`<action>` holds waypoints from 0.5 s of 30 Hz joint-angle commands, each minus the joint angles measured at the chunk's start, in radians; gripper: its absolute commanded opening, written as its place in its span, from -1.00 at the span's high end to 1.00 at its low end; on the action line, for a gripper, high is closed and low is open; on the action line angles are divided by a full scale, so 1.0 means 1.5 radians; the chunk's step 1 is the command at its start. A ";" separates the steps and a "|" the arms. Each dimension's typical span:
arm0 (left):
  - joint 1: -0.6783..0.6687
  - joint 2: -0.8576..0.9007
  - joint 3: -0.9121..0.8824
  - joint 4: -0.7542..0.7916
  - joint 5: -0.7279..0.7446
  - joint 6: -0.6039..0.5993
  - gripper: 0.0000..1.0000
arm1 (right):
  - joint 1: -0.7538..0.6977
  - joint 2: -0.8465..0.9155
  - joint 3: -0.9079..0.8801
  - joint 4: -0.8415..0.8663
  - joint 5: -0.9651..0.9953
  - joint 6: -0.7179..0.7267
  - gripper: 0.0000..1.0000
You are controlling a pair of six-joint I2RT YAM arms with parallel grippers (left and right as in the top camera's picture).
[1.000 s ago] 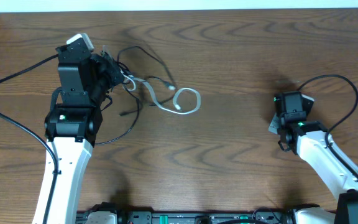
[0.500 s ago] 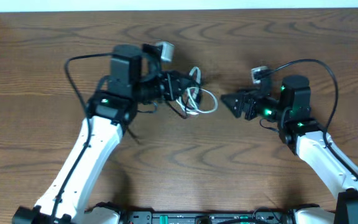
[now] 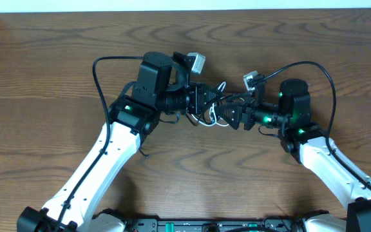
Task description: Untangle cables
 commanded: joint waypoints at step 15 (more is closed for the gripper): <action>0.050 -0.016 0.006 0.025 0.129 -0.010 0.85 | -0.001 0.002 0.002 -0.310 0.606 0.107 -0.43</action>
